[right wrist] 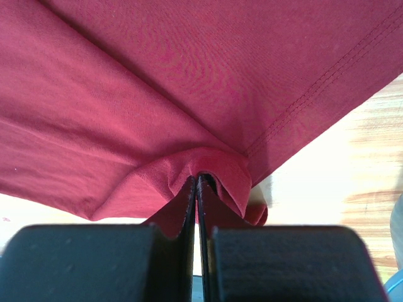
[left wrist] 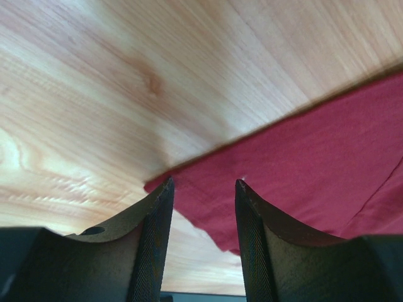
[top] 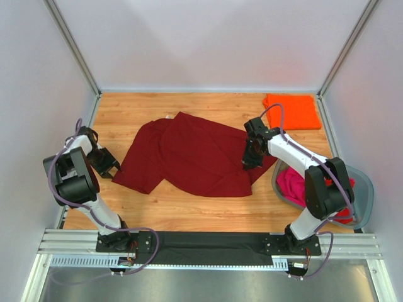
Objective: Fold and stack the t-shirts
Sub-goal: Flatten the tshirt out
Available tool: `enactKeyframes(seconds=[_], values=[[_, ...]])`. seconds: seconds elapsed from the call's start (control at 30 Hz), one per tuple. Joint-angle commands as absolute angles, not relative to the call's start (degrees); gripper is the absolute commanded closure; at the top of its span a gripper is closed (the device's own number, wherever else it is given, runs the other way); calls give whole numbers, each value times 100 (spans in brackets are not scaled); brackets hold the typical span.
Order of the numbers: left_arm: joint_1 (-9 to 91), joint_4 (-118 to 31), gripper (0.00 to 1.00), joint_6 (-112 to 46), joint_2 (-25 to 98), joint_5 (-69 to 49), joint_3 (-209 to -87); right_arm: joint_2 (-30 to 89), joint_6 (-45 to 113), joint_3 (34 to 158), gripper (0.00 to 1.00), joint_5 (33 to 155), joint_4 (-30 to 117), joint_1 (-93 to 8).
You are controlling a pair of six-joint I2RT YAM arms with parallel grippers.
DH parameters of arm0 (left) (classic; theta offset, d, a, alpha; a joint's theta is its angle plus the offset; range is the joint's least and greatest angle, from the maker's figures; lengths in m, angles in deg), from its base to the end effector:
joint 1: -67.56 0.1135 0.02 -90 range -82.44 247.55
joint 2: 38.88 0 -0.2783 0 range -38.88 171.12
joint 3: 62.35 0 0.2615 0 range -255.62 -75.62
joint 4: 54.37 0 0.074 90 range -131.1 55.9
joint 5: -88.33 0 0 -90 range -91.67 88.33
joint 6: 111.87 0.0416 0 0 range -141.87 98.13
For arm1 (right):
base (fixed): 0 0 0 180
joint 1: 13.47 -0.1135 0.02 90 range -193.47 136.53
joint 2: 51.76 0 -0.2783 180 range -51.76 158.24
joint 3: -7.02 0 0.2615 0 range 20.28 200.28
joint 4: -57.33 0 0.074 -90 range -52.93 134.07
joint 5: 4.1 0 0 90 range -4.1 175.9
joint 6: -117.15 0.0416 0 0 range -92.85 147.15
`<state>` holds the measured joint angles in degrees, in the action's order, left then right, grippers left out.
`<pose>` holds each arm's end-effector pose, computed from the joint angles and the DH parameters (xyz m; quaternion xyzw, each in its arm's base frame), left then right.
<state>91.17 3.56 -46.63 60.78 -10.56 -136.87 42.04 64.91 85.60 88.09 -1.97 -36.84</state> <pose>0.2933 0.1212 0.1625 -0.4034 0.9097 -0.0780 0.0595 0.2946 0.1290 0.2112 0.1215 0.9832 0.0848 0.1063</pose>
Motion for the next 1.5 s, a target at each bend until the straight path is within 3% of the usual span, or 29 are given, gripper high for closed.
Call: enactKeyframes(seconds=[0.0,0.23,0.87,0.93,0.97,1.03,1.07,1.17,1.3,1.47], values=[[9137,732,50,-4402,5895,-941,-14100,4255,6530,8638,100,8731,-110,-3667],[9137,1163,51,-4420,5841,-493,-14119,4369,6442,8726,100,8730,-172,-3658],[9137,381,57,-4921,6316,-501,-13459,4493,6257,8858,100,8599,-278,-3667],[9137,398,61,-4886,6360,-387,-13494,4510,6257,8823,99,8625,-208,-3667],[9137,399,72,-4868,6386,-369,-13512,4536,6257,8805,99,8625,-181,-3667],[9129,460,82,-4877,6387,-413,-13617,4641,6187,8848,98,8634,-146,-3667],[9120,521,91,-4894,6361,-465,-13678,4703,6117,8918,97,8642,-180,-3667],[8857,916,100,-4964,6185,-178,-13959,5098,5827,9471,92,8599,-514,-3667],[8602,1338,100,-5096,5860,193,-14101,5424,5581,10237,80,8080,-1419,-3667],[8496,1339,100,-5219,5499,88,-13829,4687,6115,9658,64,8124,-1841,-3667]])
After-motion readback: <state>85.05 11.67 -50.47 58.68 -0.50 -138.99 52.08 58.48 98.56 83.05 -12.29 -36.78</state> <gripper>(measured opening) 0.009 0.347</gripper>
